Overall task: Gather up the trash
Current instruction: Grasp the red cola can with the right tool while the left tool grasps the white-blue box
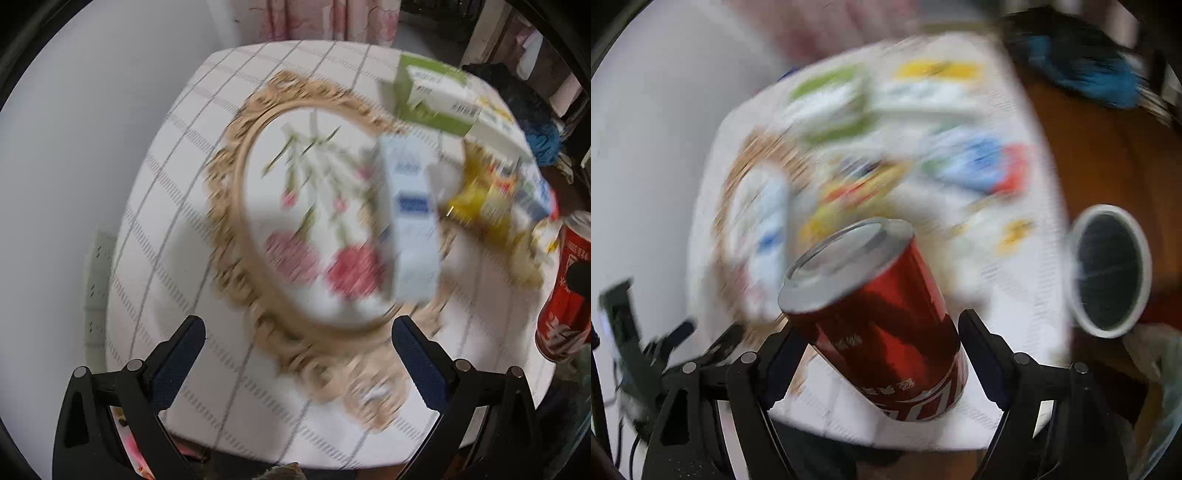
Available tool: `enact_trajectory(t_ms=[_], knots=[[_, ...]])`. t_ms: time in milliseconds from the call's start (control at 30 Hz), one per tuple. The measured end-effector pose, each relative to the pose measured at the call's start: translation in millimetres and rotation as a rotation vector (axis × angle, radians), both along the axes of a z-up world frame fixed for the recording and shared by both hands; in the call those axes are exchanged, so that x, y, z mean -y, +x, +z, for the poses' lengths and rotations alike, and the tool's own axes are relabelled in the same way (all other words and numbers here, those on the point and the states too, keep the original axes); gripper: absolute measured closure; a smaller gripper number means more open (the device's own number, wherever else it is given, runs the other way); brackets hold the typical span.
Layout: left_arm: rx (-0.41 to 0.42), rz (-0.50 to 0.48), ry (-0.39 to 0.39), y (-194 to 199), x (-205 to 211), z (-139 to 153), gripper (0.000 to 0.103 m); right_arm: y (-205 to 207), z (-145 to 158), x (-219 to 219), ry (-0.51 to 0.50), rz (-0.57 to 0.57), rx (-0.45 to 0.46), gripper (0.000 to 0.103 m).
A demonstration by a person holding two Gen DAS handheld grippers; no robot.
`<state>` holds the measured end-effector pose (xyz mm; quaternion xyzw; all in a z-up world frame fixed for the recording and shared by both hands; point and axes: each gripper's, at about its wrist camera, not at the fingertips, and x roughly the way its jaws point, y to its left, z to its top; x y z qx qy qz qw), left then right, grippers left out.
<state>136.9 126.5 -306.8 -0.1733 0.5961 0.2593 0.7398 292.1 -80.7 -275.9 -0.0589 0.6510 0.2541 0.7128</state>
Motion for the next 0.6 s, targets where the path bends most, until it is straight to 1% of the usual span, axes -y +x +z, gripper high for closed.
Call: enact_trajectory(t_ms=[67,100,200,233,267,300,333,367,433,467,600], knots=[[0.005,-0.011,-0.027,21,-2,-7,0.0,18,-7,14,-0.02,-0.086,-0.014,0.021],[0.006,-0.02,-0.048,34,-3,-10,0.0,27,-9,18,-0.027,-0.101,-0.026,0.022],[0.001,-0.049,-0.106,67,-2,-26,0.001,39,-27,9,-0.06,-0.111,-0.064,0.022],[-0.004,-0.062,-0.112,77,-1,-30,0.004,43,-36,9,-0.057,-0.111,-0.081,0.022],[-0.01,-0.073,-0.113,85,-1,-34,0.014,43,-40,12,-0.052,-0.112,-0.114,0.022],[-0.02,-0.084,-0.114,93,-1,-39,0.028,46,-46,11,-0.048,-0.111,-0.149,0.022],[-0.029,-0.087,-0.113,97,-1,-42,0.036,49,-51,9,-0.041,-0.11,-0.171,0.022],[-0.034,-0.087,-0.112,100,-2,-44,0.052,47,-54,8,-0.038,-0.102,-0.179,0.022],[-0.015,-0.089,-0.095,103,-3,-42,0.066,56,-65,6,-0.04,-0.088,-0.172,0.022],[-0.013,-0.089,-0.091,103,-3,-41,0.071,55,-65,5,-0.04,-0.081,-0.172,0.022],[-0.004,-0.077,-0.071,93,-1,-37,0.071,53,-73,4,-0.056,-0.055,-0.192,0.022]])
